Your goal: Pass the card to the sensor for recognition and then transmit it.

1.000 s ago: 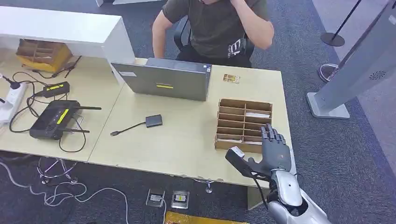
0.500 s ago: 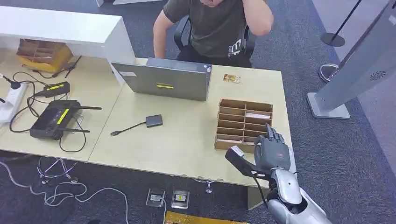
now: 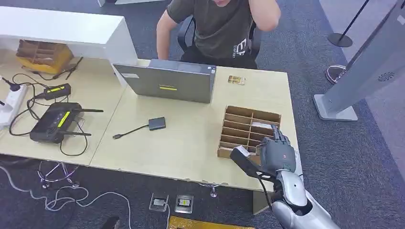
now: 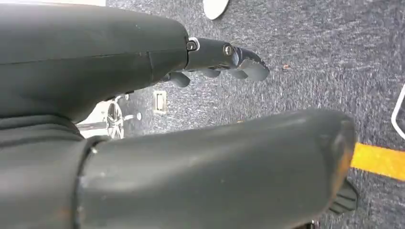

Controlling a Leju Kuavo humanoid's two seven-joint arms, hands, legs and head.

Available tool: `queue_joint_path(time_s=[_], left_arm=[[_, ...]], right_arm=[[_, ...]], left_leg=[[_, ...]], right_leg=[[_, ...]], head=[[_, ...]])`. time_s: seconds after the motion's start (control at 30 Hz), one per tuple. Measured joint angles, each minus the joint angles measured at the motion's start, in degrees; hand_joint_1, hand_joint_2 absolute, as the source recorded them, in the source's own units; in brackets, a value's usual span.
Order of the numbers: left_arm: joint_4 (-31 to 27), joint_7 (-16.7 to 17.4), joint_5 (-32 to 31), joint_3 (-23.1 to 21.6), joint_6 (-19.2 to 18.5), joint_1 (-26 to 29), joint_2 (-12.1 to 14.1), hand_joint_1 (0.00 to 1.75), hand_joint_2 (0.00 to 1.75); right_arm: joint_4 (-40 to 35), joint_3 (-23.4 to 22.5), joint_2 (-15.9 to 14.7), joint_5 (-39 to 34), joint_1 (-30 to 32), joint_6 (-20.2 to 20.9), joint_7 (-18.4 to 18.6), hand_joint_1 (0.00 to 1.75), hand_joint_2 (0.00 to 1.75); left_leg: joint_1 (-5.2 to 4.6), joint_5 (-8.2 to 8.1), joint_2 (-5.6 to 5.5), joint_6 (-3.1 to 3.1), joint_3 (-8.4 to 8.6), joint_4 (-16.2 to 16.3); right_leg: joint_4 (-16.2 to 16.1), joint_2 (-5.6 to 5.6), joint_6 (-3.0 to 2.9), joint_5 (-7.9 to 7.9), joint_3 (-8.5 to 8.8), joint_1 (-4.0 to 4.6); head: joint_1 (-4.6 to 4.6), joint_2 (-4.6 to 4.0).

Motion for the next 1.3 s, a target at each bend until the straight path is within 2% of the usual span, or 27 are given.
queue_joint_path(time_s=[0.37, 0.6, 0.8, 0.93, 1.17, 1.3], left_arm=[[0.0, 0.0, -0.4, 0.0, -0.1, -0.1, -0.3, 0.00, 0.00], [0.0, 0.0, -1.2, 0.0, -0.4, -0.1, -0.5, 0.00, 0.00], [0.0, 0.0, -2.3, -0.1, -0.7, -0.3, -0.5, 0.00, 0.00], [0.0, 0.2, -3.1, -0.1, -0.9, -0.4, -0.7, 0.00, 0.00], [0.0, 0.5, -4.2, -0.1, -1.3, -0.9, -0.8, 0.00, 0.00], [0.0, 0.8, -5.0, -0.2, -2.0, -1.5, -1.0, 0.00, 0.00]], right_arm=[[0.0, 1.0, 0.0, -0.4, 0.0, -0.7, 1.0, 1.75, 1.75], [-0.5, 1.2, 0.0, 2.3, -0.3, -2.4, 1.9, 1.75, 1.75], [-5.8, 0.1, -0.8, 5.8, -1.9, -2.1, 2.9, 1.75, 1.75], [-11.6, -0.9, -2.3, 7.1, -4.3, -0.4, 3.4, 1.75, 1.75], [-18.4, -2.3, -4.0, 6.1, -7.7, 0.7, 3.3, 1.75, 1.75], [-19.5, -2.2, -4.1, 4.7, -9.6, 0.9, 2.5, 1.75, 1.75]], left_leg=[[0.00, 0.00, 0.01, 0.00, 0.01, 0.0], [0.00, 0.00, 0.01, 0.00, 0.01, 0.0], [0.00, 0.01, 0.04, 0.00, 0.03, 0.0], [-0.01, 0.01, 0.05, 0.00, 0.04, 0.0], [-0.01, 0.01, 0.07, 0.00, 0.04, 0.0], [-0.01, 0.01, 0.07, 0.00, 0.04, 0.0]], right_leg=[[0.0, 0.02, 0.00, 0.01, 0.00, 0.00], [0.0, 0.03, 0.00, 0.01, 0.00, 0.00], [0.0, 0.08, 0.01, 0.04, 0.00, -0.01], [0.0, 0.10, 0.01, 0.05, 0.00, -0.01], [0.0, 0.12, 0.01, 0.05, 0.00, -0.01], [0.0, 0.11, 0.01, 0.05, 0.00, -0.01]], head=[[0.00, 0.00], [0.00, 0.00], [0.00, 0.00], [0.00, 0.00], [0.02, 0.00], [0.00, 0.00]])
